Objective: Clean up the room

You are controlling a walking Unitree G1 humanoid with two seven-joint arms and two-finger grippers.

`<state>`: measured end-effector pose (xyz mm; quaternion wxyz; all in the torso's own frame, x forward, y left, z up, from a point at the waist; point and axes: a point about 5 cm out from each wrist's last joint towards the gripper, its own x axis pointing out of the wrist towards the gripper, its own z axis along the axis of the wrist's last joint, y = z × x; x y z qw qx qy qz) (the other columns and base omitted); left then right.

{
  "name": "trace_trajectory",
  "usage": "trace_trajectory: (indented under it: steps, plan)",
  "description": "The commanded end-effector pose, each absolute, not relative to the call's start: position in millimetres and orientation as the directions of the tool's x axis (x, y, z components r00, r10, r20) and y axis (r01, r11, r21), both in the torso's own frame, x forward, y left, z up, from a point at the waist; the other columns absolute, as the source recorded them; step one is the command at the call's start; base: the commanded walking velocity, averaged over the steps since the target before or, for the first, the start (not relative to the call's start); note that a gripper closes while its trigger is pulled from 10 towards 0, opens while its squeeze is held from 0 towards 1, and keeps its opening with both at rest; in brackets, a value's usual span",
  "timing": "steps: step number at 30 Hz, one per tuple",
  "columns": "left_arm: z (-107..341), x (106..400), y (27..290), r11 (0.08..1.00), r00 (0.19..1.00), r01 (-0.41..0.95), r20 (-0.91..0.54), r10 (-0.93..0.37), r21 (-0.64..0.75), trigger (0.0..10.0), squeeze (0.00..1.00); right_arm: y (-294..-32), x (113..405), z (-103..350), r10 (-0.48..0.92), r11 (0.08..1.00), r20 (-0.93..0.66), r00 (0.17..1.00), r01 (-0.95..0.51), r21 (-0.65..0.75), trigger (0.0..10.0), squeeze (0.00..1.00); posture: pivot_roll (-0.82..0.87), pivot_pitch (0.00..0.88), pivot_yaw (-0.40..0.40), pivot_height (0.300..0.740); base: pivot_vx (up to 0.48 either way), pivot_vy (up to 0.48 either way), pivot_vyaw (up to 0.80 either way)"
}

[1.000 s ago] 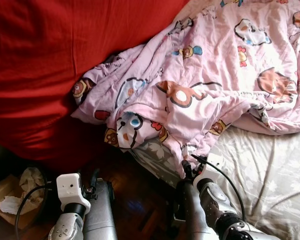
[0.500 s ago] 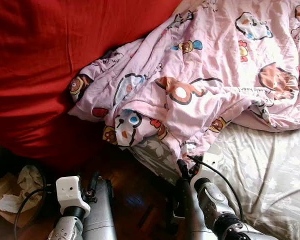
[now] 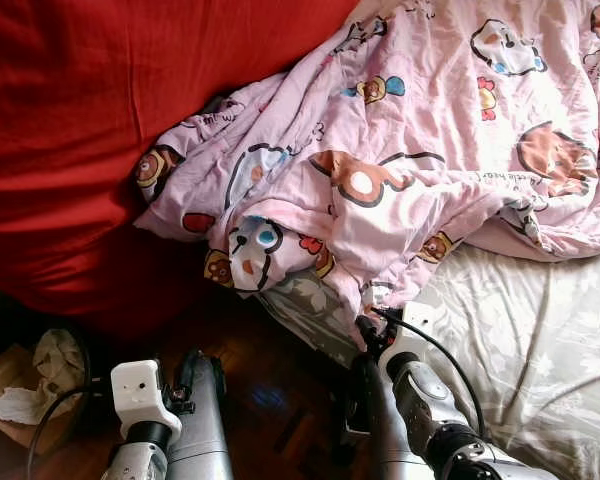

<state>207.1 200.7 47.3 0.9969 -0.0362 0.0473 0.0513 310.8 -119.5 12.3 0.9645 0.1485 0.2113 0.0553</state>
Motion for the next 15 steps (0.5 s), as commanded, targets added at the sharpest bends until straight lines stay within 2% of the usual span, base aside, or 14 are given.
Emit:
trace_trajectory:
  steps: [1,15]
  plan:
    - [41.2,199.8,197.5,0.993,0.986,-0.103,-0.136,0.094,-0.062,10.0,0.0,-118.9,301.9,2.4,0.175,0.95,-0.429,0.886,-0.039,0.308,0.0,0.0,0.21,0.447,-0.099,0.586,0.0,0.0,0.0]
    - [40.2,199.5,196.2,0.992,0.985,-0.107,-0.142,0.097,-0.066,10.0,0.0,-117.0,301.6,2.3,0.174,0.948,-0.428,0.887,-0.032,0.318,0.0,0.0,0.21,0.443,-0.102,0.586,0.0,0.0,0.0]
